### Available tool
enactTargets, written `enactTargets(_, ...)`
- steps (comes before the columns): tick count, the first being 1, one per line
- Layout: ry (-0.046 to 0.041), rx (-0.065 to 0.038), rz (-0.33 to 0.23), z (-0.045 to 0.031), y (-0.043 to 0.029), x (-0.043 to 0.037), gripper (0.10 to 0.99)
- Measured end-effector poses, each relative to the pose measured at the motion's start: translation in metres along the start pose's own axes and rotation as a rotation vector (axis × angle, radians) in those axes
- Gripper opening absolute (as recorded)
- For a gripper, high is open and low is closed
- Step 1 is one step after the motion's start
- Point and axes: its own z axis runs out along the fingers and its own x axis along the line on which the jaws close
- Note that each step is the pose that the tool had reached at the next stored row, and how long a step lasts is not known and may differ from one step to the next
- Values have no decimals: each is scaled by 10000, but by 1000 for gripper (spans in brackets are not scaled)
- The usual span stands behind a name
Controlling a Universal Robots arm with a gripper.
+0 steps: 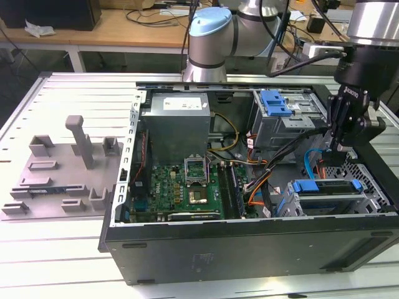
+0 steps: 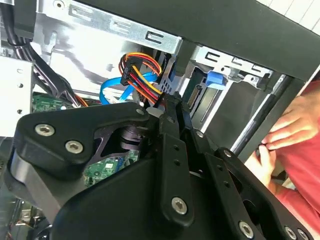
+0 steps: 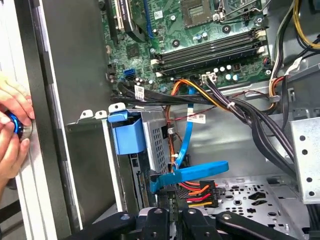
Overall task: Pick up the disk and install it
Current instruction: 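Insert the first disk wire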
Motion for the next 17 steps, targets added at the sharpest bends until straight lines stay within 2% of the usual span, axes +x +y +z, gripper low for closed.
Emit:
enactTargets(3, -86, 16, -95, -30, -6, 37, 165)
enactTargets(6, -298, -19, -98, -38, -23, 135, 165)
enactTargets(9, -460, -43, -111, -65, -34, 204, 165)
enactTargets(13, -570, -62, -149, -64, -44, 259, 165)
enactTargets(16, -801, -144, -164, -38, -57, 338, 165)
enactTargets(17, -1018, -187, -166, -27, -63, 373, 165)
